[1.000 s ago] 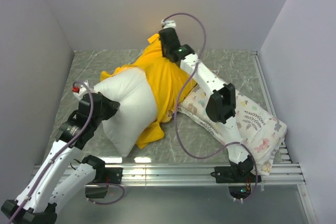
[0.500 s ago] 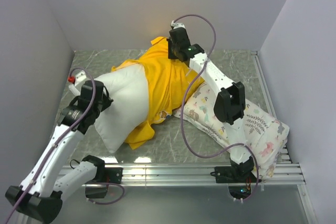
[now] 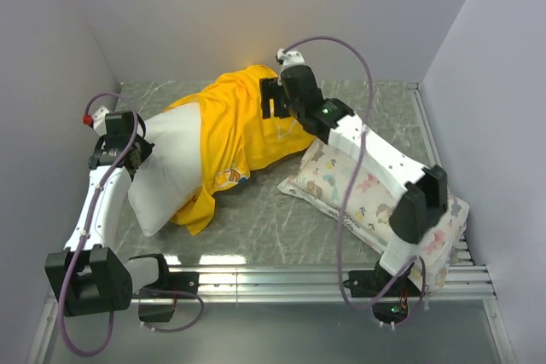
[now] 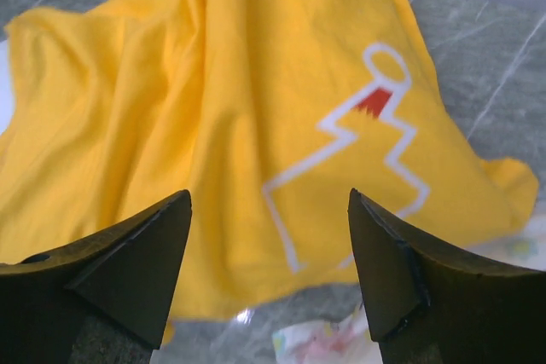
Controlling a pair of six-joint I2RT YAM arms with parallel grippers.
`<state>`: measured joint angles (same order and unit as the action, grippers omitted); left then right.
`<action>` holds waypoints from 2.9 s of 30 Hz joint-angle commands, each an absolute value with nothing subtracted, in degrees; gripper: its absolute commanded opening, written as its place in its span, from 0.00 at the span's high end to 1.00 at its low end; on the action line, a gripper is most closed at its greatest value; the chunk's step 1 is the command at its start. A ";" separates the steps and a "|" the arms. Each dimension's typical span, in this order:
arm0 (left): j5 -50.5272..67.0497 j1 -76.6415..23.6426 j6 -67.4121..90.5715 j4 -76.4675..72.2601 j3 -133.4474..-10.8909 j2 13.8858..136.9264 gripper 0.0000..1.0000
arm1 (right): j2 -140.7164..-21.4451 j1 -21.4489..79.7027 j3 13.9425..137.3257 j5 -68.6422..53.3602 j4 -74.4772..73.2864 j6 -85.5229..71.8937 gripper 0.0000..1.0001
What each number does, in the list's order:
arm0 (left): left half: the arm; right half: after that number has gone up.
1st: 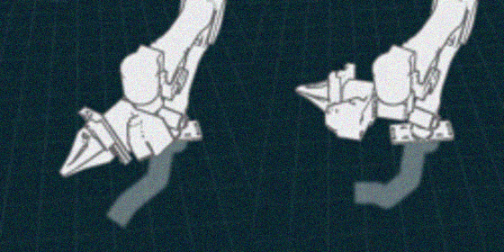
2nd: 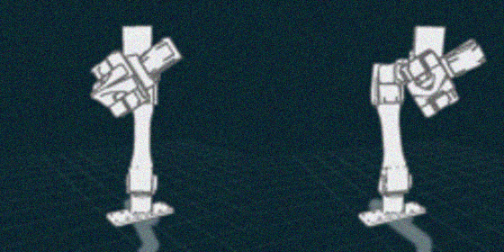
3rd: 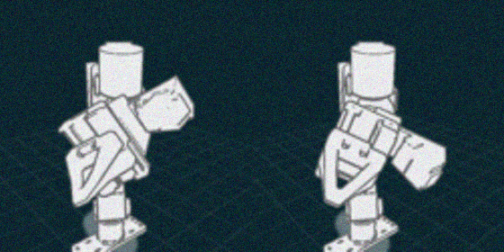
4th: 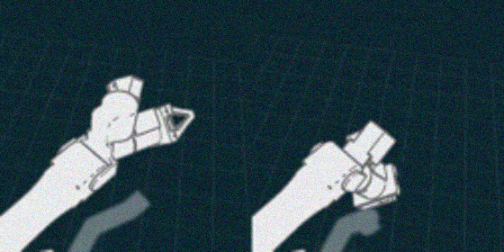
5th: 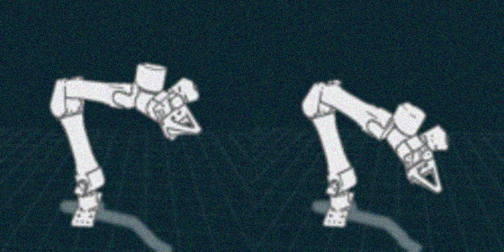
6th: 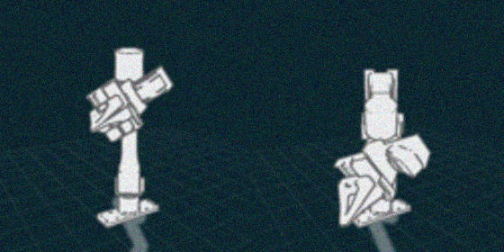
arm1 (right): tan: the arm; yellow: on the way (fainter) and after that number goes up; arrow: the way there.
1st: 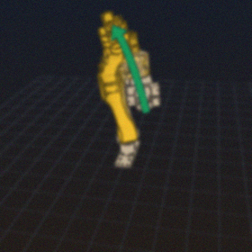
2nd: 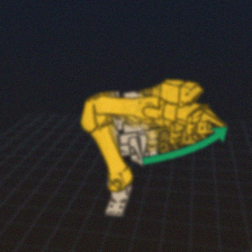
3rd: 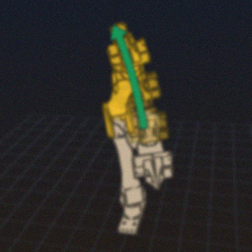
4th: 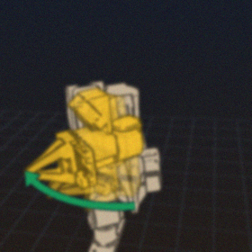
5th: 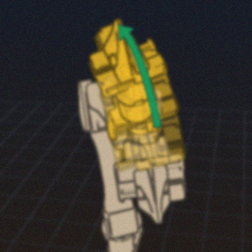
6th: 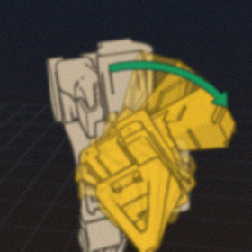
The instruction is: Remove the pillowcase from the pillow
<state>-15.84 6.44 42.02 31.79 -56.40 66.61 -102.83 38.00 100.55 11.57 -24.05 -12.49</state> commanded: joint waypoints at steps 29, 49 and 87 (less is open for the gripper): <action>-6.86 2.02 40.78 25.13 -51.06 67.59 1.00 | -95.17 58.62 69.77 23.99 -6.59 -25.93 0.20; -8.62 6.06 37.09 26.01 -54.31 64.33 1.00 | -99.06 34.72 70.32 27.26 -10.29 -27.42 1.00; -41.05 -40.25 33.75 46.40 -72.50 66.71 0.16 | -100.90 47.19 127.61 21.18 -36.73 -15.38 1.00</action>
